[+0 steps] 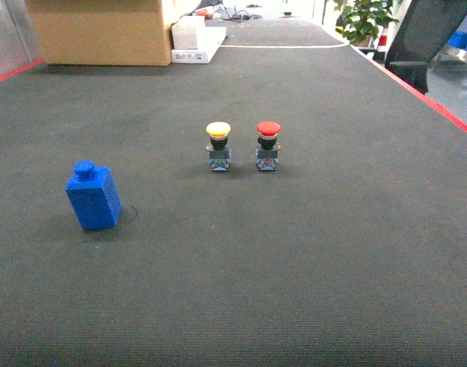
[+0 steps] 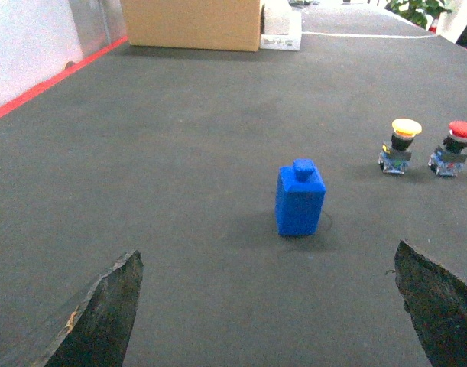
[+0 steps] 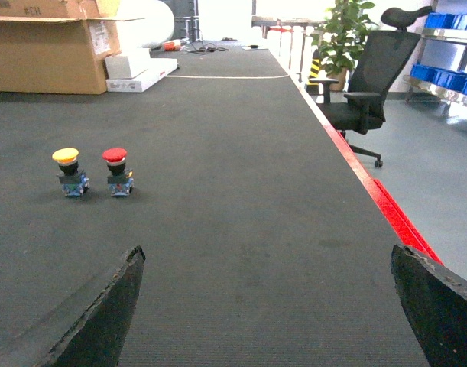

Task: Pick blue part to blue bin on bottom shelf

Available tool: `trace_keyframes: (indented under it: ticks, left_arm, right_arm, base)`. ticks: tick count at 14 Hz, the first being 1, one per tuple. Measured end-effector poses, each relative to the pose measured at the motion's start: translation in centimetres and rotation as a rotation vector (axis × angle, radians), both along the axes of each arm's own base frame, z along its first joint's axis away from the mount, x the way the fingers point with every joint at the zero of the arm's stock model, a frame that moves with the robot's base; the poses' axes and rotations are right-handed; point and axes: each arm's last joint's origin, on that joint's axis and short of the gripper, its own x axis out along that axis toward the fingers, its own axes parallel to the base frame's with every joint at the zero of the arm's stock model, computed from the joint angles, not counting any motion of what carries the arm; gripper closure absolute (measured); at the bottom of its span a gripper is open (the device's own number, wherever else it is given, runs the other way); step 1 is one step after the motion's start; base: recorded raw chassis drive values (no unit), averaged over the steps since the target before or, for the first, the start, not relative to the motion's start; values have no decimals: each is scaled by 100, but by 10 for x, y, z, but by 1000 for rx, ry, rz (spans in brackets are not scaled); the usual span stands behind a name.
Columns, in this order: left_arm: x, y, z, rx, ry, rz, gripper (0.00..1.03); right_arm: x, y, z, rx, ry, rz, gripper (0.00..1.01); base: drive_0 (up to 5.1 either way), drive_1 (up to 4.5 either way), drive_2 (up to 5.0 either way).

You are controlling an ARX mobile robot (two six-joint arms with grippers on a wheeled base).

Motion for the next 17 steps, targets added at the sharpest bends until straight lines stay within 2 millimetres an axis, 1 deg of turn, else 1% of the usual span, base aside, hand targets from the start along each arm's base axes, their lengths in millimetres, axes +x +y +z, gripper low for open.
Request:
trace_keyframes:
  ticks: [1, 3, 4, 5, 7, 10, 13, 15, 17]
  left_arm:
    - [14, -2, 2, 1, -8, -8, 5]
    - [53, -10, 11, 6, -39, -60, 5]
    - [73, -17, 10, 14, -42, -96, 5]
    - [93, -22, 5, 23, -28, -121, 5]
    - [127, -30, -14, 46, 53, -138, 5]
    - [168, -39, -41, 50, 111, -155, 5]
    - [200, -46, -69, 32, 155, -139, 5]
    - [220, -51, -79, 33, 149, -117, 5]
    - [233, -54, -93, 44, 176, -92, 5]
  right_arm:
    - [0, 0, 0, 0, 0, 0, 3]
    - [0, 0, 0, 0, 0, 0, 3]
    - [0, 0, 0, 0, 0, 0, 3]
    - [0, 0, 0, 0, 0, 0, 3]
    - [0, 0, 0, 0, 0, 0, 3]
    - [0, 0, 0, 0, 0, 0, 3]
    - [0, 0, 0, 0, 0, 0, 3]
    - [0, 0, 0, 0, 0, 0, 3]
    - [0, 0, 0, 0, 0, 0, 3]
  base:
    - [0, 0, 0]
    - [0, 0, 0]
    - [0, 0, 0]
    - [0, 0, 0]
    - [0, 0, 0]
    - [0, 0, 0]
    - [0, 0, 0]
    - [0, 0, 0]
    - [0, 0, 0]
